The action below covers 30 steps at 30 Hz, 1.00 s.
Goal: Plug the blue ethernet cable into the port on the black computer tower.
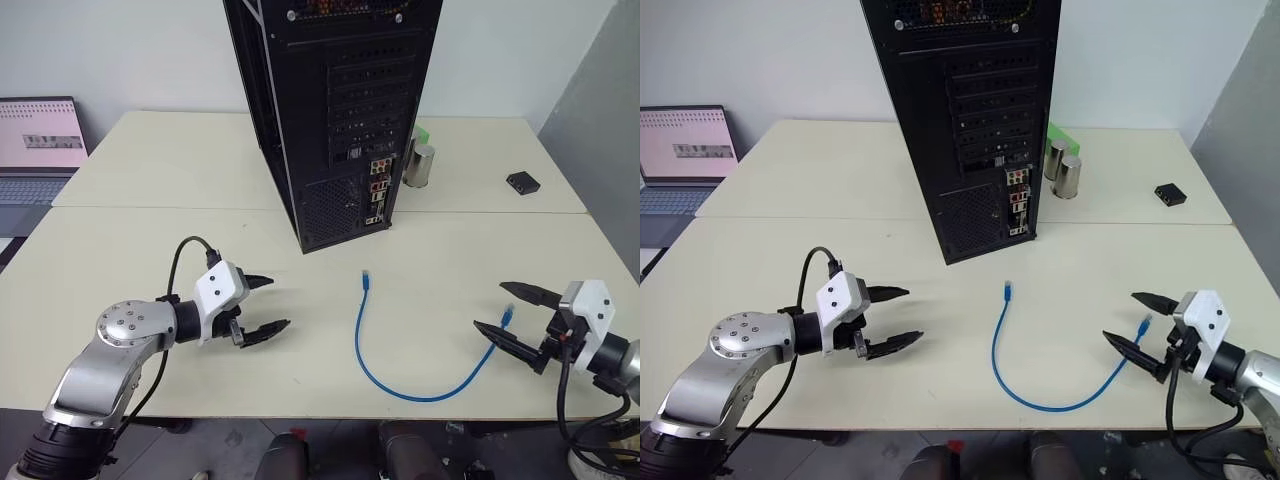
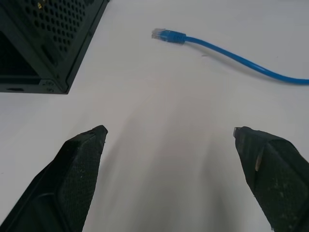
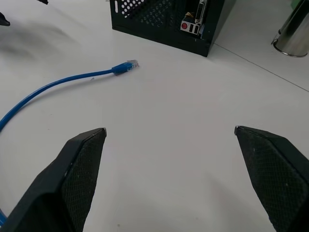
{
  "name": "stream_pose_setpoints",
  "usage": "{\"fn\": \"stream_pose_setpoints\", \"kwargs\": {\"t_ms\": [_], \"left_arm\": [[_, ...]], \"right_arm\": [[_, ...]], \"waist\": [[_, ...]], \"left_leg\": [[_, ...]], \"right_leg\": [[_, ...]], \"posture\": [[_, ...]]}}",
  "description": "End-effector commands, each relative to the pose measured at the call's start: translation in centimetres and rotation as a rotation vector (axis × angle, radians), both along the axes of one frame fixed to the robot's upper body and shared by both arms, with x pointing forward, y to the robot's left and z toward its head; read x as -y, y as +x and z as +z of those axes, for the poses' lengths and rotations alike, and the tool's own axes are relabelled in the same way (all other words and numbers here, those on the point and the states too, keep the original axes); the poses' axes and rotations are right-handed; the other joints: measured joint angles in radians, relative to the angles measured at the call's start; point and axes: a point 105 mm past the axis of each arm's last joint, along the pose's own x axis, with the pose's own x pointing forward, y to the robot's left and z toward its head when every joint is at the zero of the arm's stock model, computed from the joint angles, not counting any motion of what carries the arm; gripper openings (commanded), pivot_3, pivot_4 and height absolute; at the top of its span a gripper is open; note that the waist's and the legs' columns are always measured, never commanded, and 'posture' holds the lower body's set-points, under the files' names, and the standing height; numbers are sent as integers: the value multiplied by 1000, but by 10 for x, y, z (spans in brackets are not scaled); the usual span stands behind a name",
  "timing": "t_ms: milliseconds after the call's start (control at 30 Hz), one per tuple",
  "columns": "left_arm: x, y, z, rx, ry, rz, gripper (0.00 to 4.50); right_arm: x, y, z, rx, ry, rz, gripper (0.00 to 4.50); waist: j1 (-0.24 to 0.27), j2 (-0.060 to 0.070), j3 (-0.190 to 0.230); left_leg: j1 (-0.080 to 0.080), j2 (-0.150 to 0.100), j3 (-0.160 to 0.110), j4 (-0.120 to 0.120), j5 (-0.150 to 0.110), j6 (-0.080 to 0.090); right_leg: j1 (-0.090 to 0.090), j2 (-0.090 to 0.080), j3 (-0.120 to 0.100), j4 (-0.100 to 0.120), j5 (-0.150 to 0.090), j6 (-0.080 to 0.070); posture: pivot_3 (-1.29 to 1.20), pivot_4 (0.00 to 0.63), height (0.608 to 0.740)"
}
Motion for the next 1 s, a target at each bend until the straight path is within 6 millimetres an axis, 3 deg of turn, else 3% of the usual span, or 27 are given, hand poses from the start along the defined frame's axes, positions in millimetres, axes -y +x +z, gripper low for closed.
{"fn": "stream_pose_setpoints", "kwargs": {"t_ms": [33, 367, 600, 867, 1000], "left_arm": [[3, -7, 11, 36, -24, -50, 4492], [2, -3, 9, 53, 15, -39, 4492], [2, 6, 6, 75, 44, -61, 4492], [0, 21, 11, 117, 53, -84, 4492], [0, 23, 12, 124, 57, -98, 4492]], "right_arm": [[-1, 2, 8, 47, -17, 5, 4500], [-13, -2, 3, 13, 13, 25, 4500], [-53, -2, -10, -58, 33, 58, 4500], [-108, 25, -34, -109, 111, -9, 4500], [-126, 32, -41, -131, 120, -18, 4500]], "waist": [[0, 0, 0], [0, 0, 0], [0, 0, 0], [0, 0, 0], [-1, 0, 0]], "left_leg": [[0, 0, 0, 0, 0, 0], [0, 0, 0, 0, 0, 0], [0, 0, 0, 0, 0, 0], [0, 0, -1, 0, 0, 0], [-1, 0, -1, 0, 0, 0]], "right_leg": [[0, 0, 0, 0, 0, 0], [0, 0, 0, 0, 0, 0], [0, 0, 0, 0, 0, 0], [-1, 0, -1, 1, 1, -1], [-1, 0, -1, 1, 1, -2]], "posture": [[0, 150, 740], [0, 150, 740], [0, 150, 740], [0, 150, 740], [0, 150, 740]]}}
